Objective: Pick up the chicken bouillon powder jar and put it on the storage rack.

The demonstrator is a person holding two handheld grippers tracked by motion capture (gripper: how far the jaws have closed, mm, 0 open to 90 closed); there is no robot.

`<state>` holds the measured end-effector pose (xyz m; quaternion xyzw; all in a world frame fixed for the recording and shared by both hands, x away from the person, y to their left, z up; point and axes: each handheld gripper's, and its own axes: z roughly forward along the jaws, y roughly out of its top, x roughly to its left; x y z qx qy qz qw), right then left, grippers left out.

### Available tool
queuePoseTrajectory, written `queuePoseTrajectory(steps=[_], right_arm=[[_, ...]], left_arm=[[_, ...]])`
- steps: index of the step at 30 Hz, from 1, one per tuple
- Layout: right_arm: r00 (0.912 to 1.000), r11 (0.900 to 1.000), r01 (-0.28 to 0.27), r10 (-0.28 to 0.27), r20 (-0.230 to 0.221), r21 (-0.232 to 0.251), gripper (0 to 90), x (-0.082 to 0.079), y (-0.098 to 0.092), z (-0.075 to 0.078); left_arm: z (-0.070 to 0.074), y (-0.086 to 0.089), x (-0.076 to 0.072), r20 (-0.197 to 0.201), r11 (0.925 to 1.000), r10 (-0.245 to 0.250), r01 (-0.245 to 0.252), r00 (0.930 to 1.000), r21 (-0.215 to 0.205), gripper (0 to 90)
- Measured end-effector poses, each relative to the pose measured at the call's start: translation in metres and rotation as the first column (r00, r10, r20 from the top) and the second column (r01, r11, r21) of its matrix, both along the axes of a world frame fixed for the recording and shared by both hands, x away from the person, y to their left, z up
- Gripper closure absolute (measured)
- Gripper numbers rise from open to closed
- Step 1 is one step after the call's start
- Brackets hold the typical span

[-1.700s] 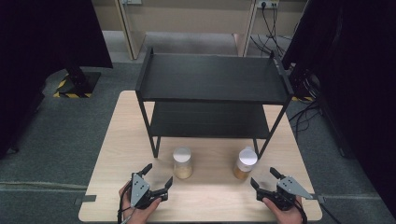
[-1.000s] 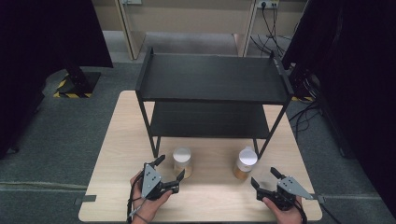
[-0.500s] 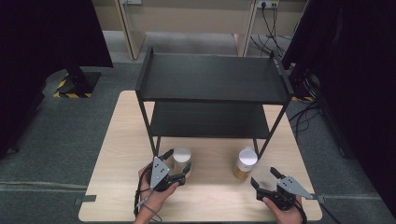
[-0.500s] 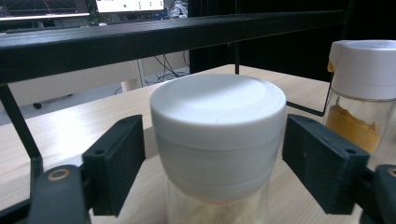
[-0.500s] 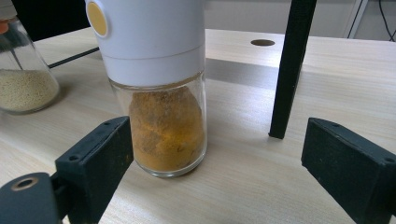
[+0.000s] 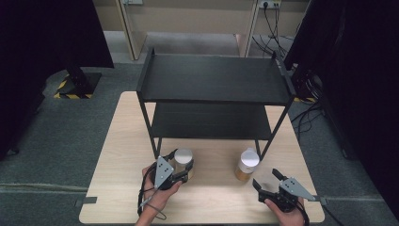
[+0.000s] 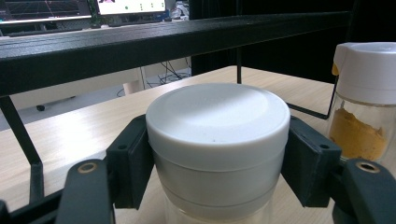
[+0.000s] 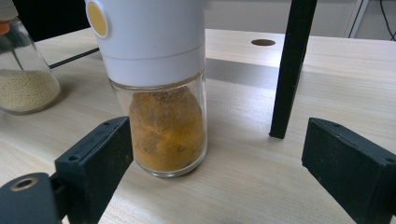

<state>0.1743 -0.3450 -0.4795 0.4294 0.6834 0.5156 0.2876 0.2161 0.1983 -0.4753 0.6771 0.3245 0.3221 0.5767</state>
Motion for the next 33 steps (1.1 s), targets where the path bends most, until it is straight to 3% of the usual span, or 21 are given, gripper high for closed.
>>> queuePoseTrajectory(steps=[10,26,33], right_arm=[[1.0000,1.000,0.004,-0.004,0.000,0.003,9.1,0.000,0.000,0.000],[1.0000,1.000,0.008,-0.008,0.003,0.003,9.1,0.000,0.001,-0.001],[1.0000,1.000,0.009,-0.009,0.003,0.006,9.1,0.000,0.002,-0.001]], left_arm=[[0.007,-0.003,-0.004,-0.013,0.9999,0.007,-0.007,0.9999,0.011,33.3],[0.039,0.003,-0.027,0.058,0.9993,0.031,-0.029,0.9979,-0.021,33.4],[0.059,0.004,-0.036,0.103,0.9970,0.069,-0.065,0.9922,-0.041,33.5]])
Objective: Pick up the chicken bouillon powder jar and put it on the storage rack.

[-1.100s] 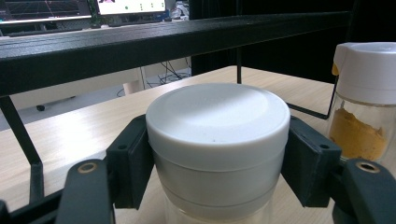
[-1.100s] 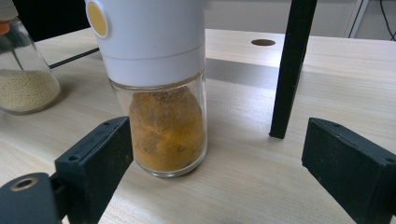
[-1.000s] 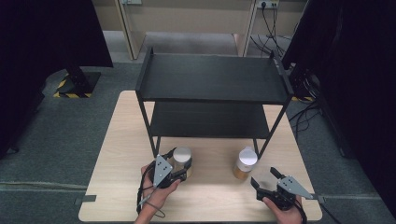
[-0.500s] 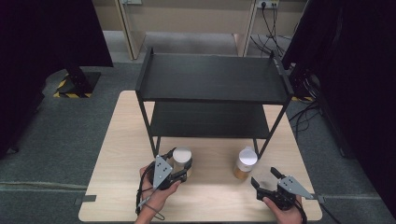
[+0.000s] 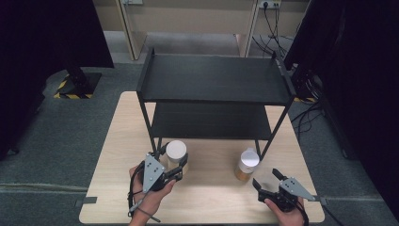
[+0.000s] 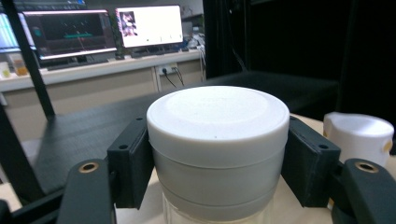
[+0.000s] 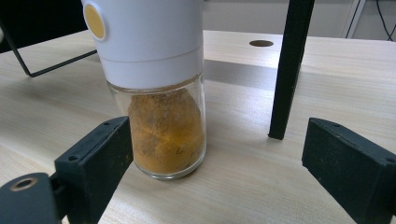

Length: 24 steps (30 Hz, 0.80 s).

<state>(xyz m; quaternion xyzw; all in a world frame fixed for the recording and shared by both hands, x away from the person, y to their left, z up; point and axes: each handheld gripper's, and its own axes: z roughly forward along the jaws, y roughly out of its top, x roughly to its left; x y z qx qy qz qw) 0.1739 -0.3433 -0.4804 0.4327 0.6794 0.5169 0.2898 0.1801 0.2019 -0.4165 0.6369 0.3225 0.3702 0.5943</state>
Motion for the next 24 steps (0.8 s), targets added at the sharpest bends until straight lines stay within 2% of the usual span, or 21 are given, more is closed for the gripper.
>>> queuePoseTrajectory(steps=[7,12,15,24], right_arm=[[1.0000,1.000,0.001,-0.001,0.000,0.003,9.1,0.000,0.000,0.000],[1.0000,1.000,0.001,-0.001,0.000,0.004,9.1,0.000,0.000,0.000],[1.0000,1.000,0.003,-0.003,-0.001,0.006,9.1,0.000,0.000,0.000],[1.0000,1.000,0.004,-0.004,-0.002,0.009,9.0,0.000,0.000,0.000]], left_arm=[[0.018,0.001,-0.003,0.038,0.9983,0.049,-0.047,0.9981,-0.035,33.5],[0.026,0.001,-0.003,0.053,0.9966,0.070,-0.067,0.9962,-0.047,33.5],[0.031,0.003,-0.003,0.073,0.9948,0.081,-0.076,0.9940,-0.068,33.5],[0.042,0.004,-0.002,0.101,0.9918,0.103,-0.095,0.9895,-0.086,33.6]])
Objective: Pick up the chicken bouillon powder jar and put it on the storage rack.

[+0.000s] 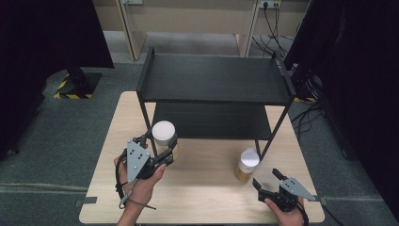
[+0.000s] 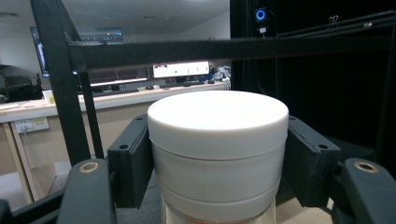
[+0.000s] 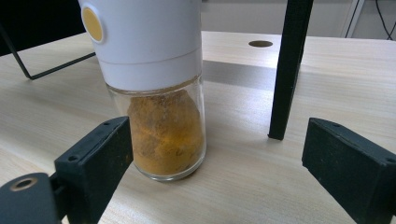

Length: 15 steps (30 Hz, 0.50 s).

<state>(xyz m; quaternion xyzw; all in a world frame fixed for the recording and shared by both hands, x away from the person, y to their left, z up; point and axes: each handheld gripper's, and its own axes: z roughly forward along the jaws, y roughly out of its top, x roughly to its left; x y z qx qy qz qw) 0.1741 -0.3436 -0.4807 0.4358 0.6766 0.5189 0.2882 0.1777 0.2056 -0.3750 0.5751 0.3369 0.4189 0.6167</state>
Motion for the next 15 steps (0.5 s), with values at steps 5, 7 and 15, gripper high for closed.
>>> queuePoseTrajectory(steps=[5,7,15], right_arm=[[1.0000,1.000,0.002,-0.002,-0.001,0.007,9.0,0.000,-0.001,0.000],[1.0000,1.000,0.002,-0.002,-0.001,0.007,8.9,0.000,-0.001,0.000],[1.0000,1.000,0.004,-0.004,0.000,0.008,9.0,0.000,0.000,0.000]], left_arm=[[0.010,0.002,0.001,0.015,0.9999,0.009,-0.009,0.9998,-0.011,33.6],[0.012,0.003,0.001,0.018,0.9999,0.011,-0.010,0.9998,-0.012,33.6],[0.033,0.005,0.002,0.047,0.9993,0.028,-0.027,0.9985,-0.025,33.6]])
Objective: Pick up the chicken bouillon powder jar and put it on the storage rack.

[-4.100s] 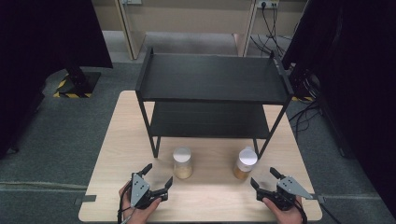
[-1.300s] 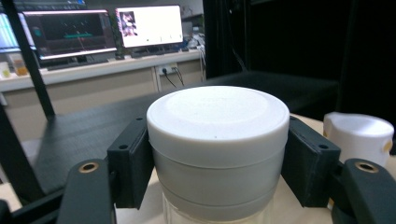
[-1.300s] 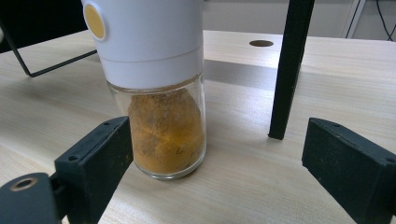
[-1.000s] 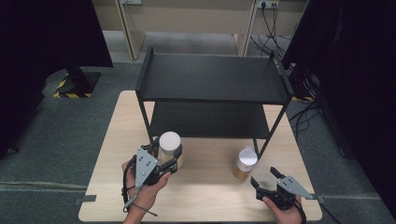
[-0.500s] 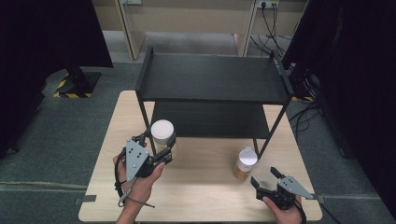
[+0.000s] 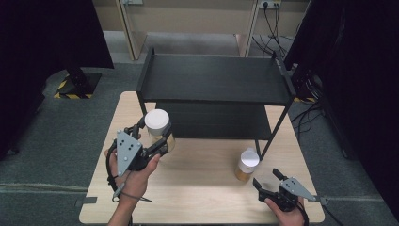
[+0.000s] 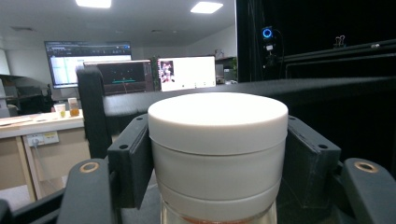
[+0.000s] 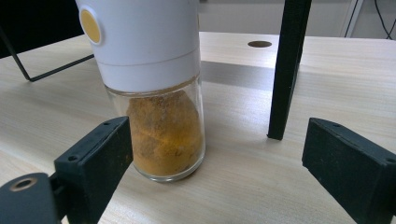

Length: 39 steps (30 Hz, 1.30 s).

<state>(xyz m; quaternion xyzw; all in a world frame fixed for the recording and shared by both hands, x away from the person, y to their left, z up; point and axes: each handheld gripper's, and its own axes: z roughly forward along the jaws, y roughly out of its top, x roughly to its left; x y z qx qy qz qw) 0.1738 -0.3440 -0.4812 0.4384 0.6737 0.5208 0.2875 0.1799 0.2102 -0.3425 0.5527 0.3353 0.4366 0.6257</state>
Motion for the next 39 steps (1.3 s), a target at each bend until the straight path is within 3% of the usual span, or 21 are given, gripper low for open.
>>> queuePoseTrajectory(steps=[14,39], right_arm=[[1.0000,1.000,0.001,-0.001,0.000,0.005,8.8,0.000,-0.001,0.000],[1.0000,1.000,0.000,0.000,-0.002,0.012,8.7,0.001,-0.001,-0.001]], left_arm=[[0.033,-0.001,0.006,0.039,0.9995,0.013,-0.012,0.9991,-0.028,33.6],[0.079,-0.016,0.022,0.064,0.9991,0.024,-0.022,0.9977,-0.036,33.7]])
